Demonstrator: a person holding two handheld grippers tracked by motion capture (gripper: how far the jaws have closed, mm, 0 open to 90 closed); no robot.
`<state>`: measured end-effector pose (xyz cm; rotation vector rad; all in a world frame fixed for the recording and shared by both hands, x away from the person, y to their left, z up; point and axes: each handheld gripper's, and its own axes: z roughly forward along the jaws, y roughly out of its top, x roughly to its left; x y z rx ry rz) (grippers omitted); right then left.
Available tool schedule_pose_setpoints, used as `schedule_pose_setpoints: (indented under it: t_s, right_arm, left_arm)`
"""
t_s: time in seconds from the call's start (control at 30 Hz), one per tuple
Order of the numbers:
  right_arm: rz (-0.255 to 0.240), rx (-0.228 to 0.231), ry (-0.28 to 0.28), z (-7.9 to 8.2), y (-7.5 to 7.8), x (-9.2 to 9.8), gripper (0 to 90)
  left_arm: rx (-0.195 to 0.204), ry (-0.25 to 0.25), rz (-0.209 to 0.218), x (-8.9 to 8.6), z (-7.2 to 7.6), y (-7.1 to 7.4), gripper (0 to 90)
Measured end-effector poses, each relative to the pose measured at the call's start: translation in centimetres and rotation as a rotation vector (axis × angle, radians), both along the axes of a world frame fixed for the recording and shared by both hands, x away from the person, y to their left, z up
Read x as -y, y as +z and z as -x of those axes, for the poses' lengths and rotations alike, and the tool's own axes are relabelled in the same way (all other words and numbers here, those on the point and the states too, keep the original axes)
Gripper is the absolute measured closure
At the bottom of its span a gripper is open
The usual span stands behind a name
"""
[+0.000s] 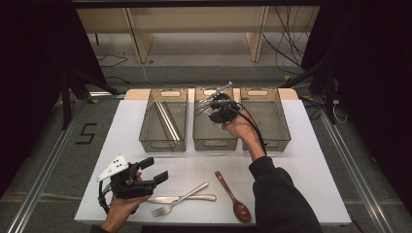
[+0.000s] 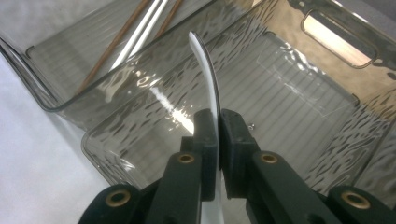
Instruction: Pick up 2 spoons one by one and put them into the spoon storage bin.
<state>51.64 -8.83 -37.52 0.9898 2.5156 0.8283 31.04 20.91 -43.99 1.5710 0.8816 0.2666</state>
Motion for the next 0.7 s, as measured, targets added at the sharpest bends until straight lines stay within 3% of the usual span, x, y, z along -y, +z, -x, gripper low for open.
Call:
schedule_pose_setpoints:
  t_s: [0.33, 0.7]
  right_arm:
    - [0.017, -0.021, 0.001, -0.2, -1.4, 0.2, 86.1]
    - [0.032, -0.033, 0.004, -0.3, -1.9, -0.1, 86.0]
  left_arm:
    - [0.0, -0.001, 0.0, 0.0, 0.0, 0.0, 16.1]
    - [0.0, -0.001, 0.002, 0.0, 0.0, 0.0, 16.1]
